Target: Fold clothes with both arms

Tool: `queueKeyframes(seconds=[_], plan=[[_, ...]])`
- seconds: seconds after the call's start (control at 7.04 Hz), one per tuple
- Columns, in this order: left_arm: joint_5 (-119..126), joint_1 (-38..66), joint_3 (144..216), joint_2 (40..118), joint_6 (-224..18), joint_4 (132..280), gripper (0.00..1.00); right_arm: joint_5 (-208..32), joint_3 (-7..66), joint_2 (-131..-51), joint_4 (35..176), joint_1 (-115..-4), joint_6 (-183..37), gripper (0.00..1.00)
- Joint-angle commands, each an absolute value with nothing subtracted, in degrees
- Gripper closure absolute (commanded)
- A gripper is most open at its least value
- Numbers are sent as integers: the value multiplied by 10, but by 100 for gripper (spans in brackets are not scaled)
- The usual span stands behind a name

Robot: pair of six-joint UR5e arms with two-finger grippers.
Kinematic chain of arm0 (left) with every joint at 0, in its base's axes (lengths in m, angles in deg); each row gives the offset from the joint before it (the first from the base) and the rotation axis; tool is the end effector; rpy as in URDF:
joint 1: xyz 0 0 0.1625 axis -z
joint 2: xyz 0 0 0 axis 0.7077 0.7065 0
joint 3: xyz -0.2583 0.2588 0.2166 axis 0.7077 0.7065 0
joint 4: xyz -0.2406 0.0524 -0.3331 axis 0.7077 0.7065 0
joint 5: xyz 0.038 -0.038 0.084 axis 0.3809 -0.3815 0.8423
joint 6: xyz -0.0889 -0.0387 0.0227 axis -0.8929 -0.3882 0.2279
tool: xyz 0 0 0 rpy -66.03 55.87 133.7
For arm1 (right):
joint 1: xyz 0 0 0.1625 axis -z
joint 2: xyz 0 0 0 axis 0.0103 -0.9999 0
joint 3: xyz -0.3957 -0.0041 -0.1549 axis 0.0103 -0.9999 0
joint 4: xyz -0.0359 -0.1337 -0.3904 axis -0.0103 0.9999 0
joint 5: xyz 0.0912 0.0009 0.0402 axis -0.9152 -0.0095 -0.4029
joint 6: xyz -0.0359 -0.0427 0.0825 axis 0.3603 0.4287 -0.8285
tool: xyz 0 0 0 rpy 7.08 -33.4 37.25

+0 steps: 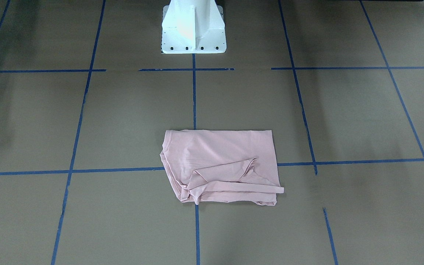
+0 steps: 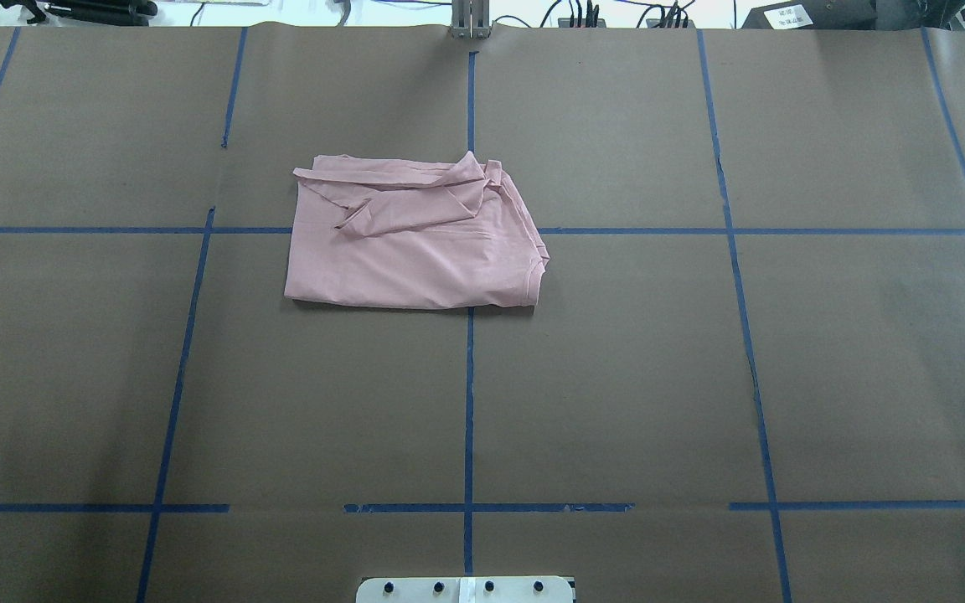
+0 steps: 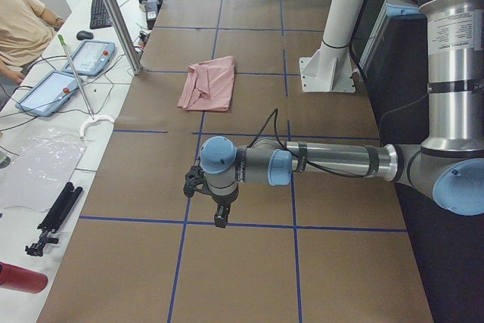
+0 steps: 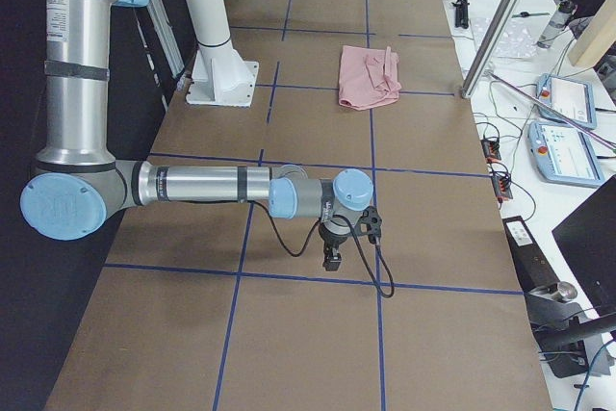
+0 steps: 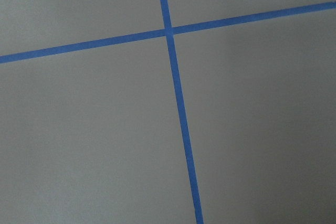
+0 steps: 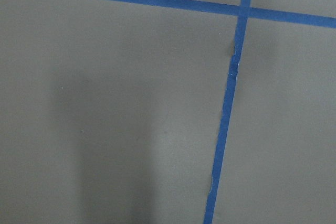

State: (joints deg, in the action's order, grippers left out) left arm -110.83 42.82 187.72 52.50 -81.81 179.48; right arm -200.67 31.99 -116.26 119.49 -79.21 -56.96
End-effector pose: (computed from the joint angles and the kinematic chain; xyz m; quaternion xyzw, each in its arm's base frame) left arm -0.0452 -0.4457 0.6355 0.0336 0.3884 0.0774 0.9176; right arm -0.0197 -0.4594 0.6534 -0.0358 -0.3876 -0.0790 0.9177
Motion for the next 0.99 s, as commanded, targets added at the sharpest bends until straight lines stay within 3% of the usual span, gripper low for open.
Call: queueKeyframes(seconds=[0.0,0.85], plan=[[-1108,428,1879,534,-815,1795,0,-2006,315,-1163,1196,-792,-571,0],[-1109,428,1883,539,-815,1827,0,-2007,319,-1178,1163,-793,-571,0]])
